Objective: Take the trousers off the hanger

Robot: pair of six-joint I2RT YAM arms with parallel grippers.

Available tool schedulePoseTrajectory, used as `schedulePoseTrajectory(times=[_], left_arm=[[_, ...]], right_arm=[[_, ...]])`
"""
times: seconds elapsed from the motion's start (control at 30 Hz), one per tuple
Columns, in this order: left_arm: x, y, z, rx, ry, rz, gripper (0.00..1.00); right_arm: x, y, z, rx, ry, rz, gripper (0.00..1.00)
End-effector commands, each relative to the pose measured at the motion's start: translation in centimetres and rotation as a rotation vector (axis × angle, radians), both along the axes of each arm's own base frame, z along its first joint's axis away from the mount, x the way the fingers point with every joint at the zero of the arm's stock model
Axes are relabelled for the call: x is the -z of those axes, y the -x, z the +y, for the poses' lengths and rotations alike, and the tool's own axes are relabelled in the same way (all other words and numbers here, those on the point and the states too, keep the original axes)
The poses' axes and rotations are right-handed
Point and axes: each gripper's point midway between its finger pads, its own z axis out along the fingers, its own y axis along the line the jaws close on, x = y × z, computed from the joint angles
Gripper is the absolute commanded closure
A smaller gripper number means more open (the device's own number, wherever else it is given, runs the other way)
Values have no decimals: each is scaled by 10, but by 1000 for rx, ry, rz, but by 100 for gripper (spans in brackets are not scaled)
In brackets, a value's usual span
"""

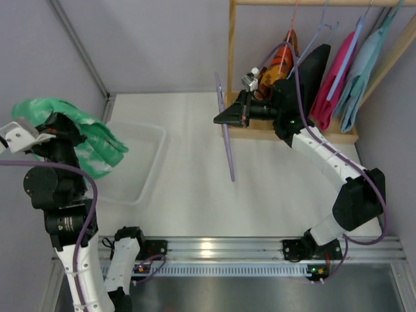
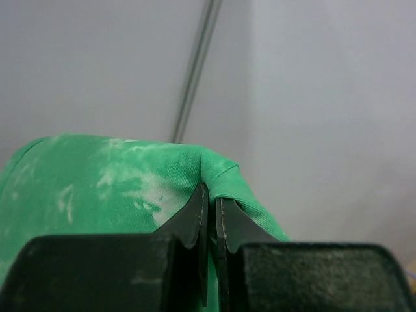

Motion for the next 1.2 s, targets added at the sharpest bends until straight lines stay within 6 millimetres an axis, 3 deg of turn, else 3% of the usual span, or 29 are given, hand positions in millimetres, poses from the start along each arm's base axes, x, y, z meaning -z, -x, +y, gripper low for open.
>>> schedulePoseTrajectory(times=[0.0, 0.33, 0.53, 0.63, 0.67, 0.87, 0.9, 0.93, 1.0, 1.07, 1.17], left_arm=[[-5, 8, 26, -146, 17, -32, 100], [97, -27, 52, -263, -25, 243, 100], [188, -105, 49, -156, -35, 484, 100], [211, -134, 48, -119, -52, 544, 100], [233, -150, 49, -107, -50, 604, 100], [277, -192, 56, -99, -63, 712, 99], [294, -199, 57, -92, -60, 758, 96], [298, -203, 57, -89, -59, 769, 93], [317, -211, 53, -63, -51, 812, 70], [320, -215, 48, -31, -46, 817, 47], [307, -216, 31, 56, -35, 768, 32]], right_arm=[[-22, 4, -2, -13, -23, -104, 100], [-43, 17, -4, -48, -23, -194, 100], [-57, 21, -14, 14, 8, -246, 100], [-66, 26, -20, 36, 13, -284, 100], [-68, 30, -22, 36, 14, -291, 100], [-78, 33, -31, 65, 29, -334, 100], [-78, 32, -33, 72, 35, -338, 100], [-79, 30, -35, 83, 39, -337, 100], [-85, 29, -39, 98, 44, -350, 100], [-92, 28, -41, 111, 44, -366, 100], [-97, 29, -45, 124, 50, -374, 100]])
